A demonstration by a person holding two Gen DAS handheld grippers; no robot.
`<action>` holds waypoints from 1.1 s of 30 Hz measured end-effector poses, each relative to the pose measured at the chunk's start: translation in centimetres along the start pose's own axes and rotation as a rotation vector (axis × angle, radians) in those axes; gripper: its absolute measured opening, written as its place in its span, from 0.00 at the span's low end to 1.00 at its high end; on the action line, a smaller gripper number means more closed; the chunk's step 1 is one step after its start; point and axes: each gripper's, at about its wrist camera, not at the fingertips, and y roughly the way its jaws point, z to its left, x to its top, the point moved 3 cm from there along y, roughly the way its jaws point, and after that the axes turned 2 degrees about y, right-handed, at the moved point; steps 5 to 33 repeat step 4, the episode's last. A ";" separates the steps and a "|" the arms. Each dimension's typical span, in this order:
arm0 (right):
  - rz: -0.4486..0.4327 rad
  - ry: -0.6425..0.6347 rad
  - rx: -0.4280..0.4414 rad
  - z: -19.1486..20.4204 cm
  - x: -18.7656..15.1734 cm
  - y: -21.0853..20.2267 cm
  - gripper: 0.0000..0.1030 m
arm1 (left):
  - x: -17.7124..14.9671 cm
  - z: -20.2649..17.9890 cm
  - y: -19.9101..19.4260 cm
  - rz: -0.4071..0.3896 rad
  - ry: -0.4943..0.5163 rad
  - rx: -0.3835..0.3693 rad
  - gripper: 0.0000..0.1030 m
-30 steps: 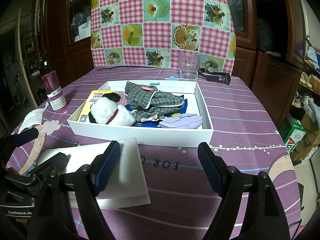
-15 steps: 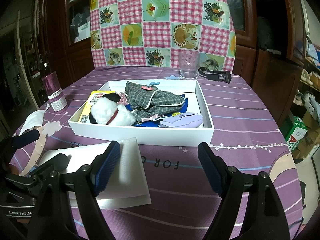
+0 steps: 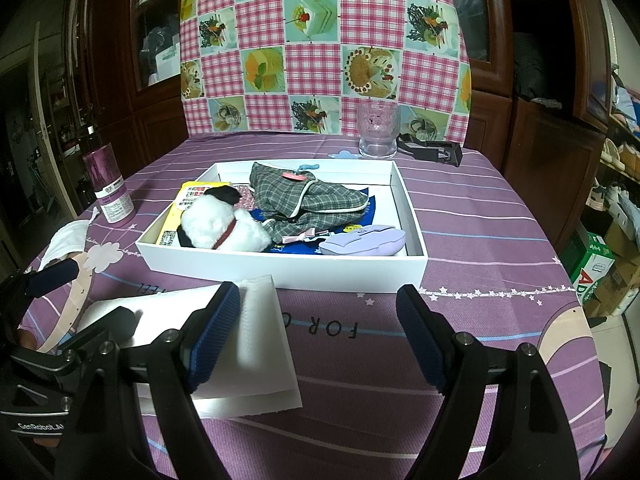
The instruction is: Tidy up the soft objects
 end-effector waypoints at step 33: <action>0.001 0.000 0.000 0.0 0.0 0.0 0.78 | 0.1 0.2 0.0 0.000 -0.002 -0.001 1.00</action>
